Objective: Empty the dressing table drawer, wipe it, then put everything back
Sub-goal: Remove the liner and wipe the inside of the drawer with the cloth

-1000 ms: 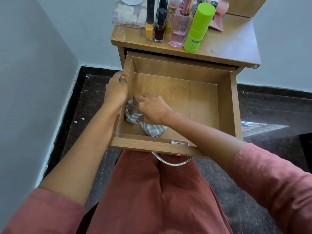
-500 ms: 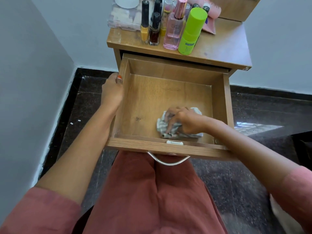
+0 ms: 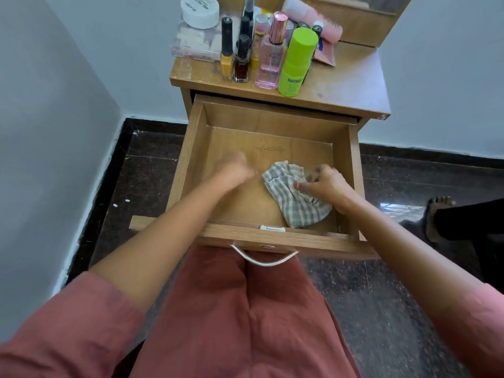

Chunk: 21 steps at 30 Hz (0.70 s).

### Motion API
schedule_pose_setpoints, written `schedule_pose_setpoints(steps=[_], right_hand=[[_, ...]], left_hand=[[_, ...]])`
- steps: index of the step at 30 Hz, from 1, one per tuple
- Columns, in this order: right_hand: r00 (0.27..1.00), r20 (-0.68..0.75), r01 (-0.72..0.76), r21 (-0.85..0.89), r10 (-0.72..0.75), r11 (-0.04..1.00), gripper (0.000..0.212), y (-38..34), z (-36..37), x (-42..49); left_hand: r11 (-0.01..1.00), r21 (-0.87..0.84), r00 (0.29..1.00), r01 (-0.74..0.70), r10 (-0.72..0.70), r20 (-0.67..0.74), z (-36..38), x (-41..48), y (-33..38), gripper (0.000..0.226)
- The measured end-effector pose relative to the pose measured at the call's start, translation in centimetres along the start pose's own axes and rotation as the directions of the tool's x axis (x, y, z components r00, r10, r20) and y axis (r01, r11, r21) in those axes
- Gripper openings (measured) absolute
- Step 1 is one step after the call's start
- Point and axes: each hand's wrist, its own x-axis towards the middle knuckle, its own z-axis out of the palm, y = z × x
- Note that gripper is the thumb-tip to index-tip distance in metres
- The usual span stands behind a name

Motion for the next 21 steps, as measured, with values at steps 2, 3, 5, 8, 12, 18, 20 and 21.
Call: schedule_pose_setpoints(steps=[2,3,5,8,12,18,20,21], right_hand=[[1.0,0.027,0.001,0.018,-0.002,1.0,0.059,0.0,0.1,-0.2],[0.998,0.058,0.003,0.059,-0.006,0.998,0.058,-0.1,0.2,-0.2],[0.991,0.135,-0.008,0.145,-0.011,0.989,0.059,-0.2,0.2,-0.3],[0.978,0.208,-0.05,0.176,0.013,0.983,0.076,-0.1,0.3,-0.1],[0.972,0.232,-0.104,0.323,0.028,0.941,0.056,-0.1,0.5,-0.2],[0.933,0.352,-0.238,0.453,0.073,0.859,0.022,0.3,0.5,0.1],[0.938,0.328,-0.273,0.504,0.111,0.819,0.018,0.5,0.4,0.3],[0.946,0.299,-0.27,0.502,0.128,0.821,0.021,0.5,0.3,0.3]], left_hand=[[0.993,-0.09,0.978,0.076,-0.057,0.2,1.5,0.5,0.5,0.035],[0.991,-0.102,0.971,0.085,-0.059,0.232,2.0,0.7,0.8,0.037],[0.982,-0.151,0.959,0.117,-0.073,0.273,2.7,0.8,1.3,0.038],[0.954,-0.242,0.951,0.174,-0.099,0.293,3.1,0.6,1.9,0.035],[0.956,-0.264,0.976,0.124,-0.07,0.206,4.0,0.7,1.7,0.031],[0.843,-0.521,0.982,0.135,-0.045,0.182,3.4,0.5,2.0,0.028],[0.806,-0.572,0.98,0.153,-0.05,0.191,3.1,0.4,2.2,0.029],[0.791,-0.588,0.977,0.17,-0.057,0.205,3.0,0.2,2.3,0.03]])
